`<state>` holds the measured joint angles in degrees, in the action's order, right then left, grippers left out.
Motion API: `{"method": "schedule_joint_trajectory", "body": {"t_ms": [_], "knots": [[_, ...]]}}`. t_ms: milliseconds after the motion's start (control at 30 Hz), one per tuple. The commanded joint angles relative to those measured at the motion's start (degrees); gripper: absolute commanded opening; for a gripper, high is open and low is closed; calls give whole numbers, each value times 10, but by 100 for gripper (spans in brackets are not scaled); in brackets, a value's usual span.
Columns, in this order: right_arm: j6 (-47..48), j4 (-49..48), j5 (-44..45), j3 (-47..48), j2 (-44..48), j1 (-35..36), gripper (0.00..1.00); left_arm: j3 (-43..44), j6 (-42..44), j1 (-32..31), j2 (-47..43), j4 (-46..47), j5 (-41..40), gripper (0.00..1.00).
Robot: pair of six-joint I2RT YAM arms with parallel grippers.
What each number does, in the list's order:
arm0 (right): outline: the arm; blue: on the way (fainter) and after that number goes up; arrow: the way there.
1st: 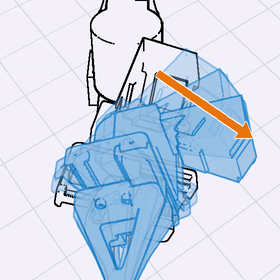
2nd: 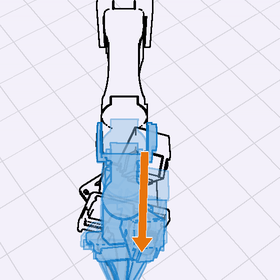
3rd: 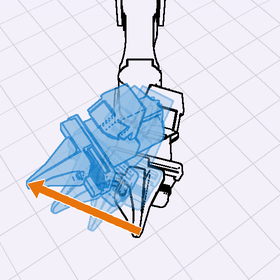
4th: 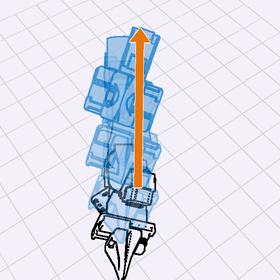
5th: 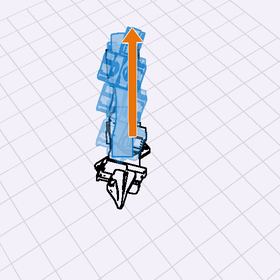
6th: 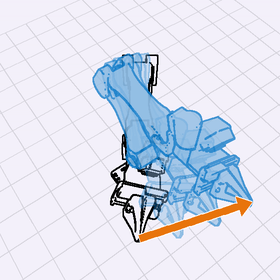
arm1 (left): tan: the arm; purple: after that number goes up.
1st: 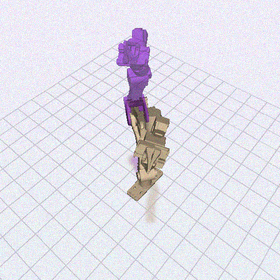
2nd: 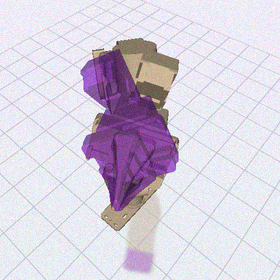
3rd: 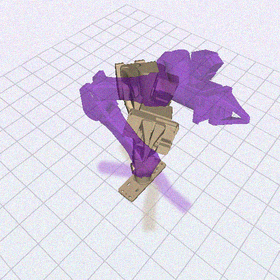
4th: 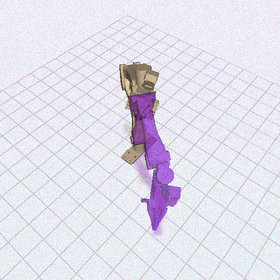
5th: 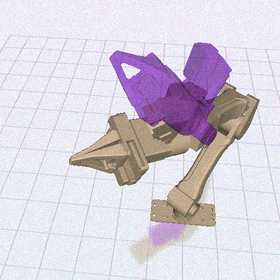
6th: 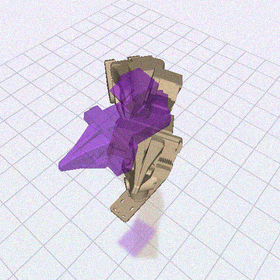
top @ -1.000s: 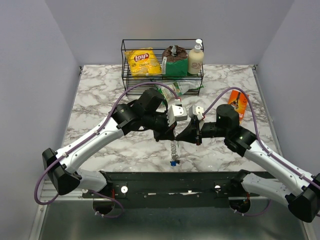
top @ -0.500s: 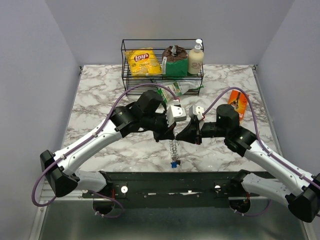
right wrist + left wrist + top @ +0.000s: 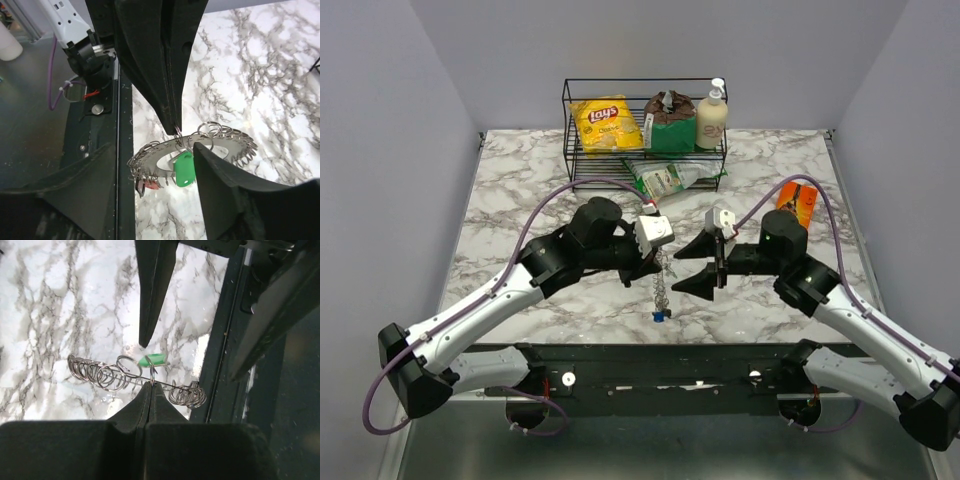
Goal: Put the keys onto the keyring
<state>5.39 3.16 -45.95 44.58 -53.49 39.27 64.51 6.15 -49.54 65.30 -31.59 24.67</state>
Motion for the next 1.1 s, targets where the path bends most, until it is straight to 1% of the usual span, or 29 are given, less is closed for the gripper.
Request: {"method": "schedule_joint_trajectory", "body": {"t_ms": [0, 33, 100, 133, 200, 233, 300, 333, 433, 467, 533, 733, 867, 900, 1033, 1067], "knots": [[-23, -22, 46, 12, 33, 3, 80, -56, -32, 3, -61, 151, -22, 0], [-30, -22, 56, 12, 43, 3, 82, -69, -36, 3, -79, 194, -21, 0], [-34, -21, 75, 12, 50, 1, 84, -108, -47, 3, -97, 236, -20, 0], [-36, -21, 80, 14, 54, 2, 84, -119, -52, 3, -110, 273, -19, 0], [-40, -21, 96, 15, 58, 2, 84, -149, -59, 3, -124, 305, -15, 0], [-42, -22, 97, 15, 58, 2, 84, -159, -59, 3, -136, 341, -12, 0], [-45, -23, 105, 17, 60, 2, 84, -191, -84, 3, -149, 378, -4, 0], [-47, -22, 108, 18, 60, 2, 84, -202, -86, 3, -160, 412, 1, 0], [-49, -22, 107, 23, 64, 2, 80, -235, -97, 3, -177, 469, 15, 0], [-50, -22, 107, 23, 65, 1, 76, -248, -98, 3, -179, 479, 19, 0], [-49, -24, 103, 24, 71, 1, 71, -255, -101, 3, -184, 499, 24, 0], [-39, -24, 58, 32, 82, -11, 68, -260, -102, 3, -189, 510, 69, 0], [-30, -26, -11, 32, 77, -32, 66, -259, -105, 3, -194, 511, 101, 0], [-28, -49, -41, 31, 77, -35, 66, -259, -105, 3, -195, 509, 110, 0], [-19, -65, -87, 28, 78, -40, 66, -247, -99, 4, -197, 484, 125, 0], [-17, -67, -92, 28, 80, -41, 64, -243, -98, 4, -196, 474, 126, 0]]}}
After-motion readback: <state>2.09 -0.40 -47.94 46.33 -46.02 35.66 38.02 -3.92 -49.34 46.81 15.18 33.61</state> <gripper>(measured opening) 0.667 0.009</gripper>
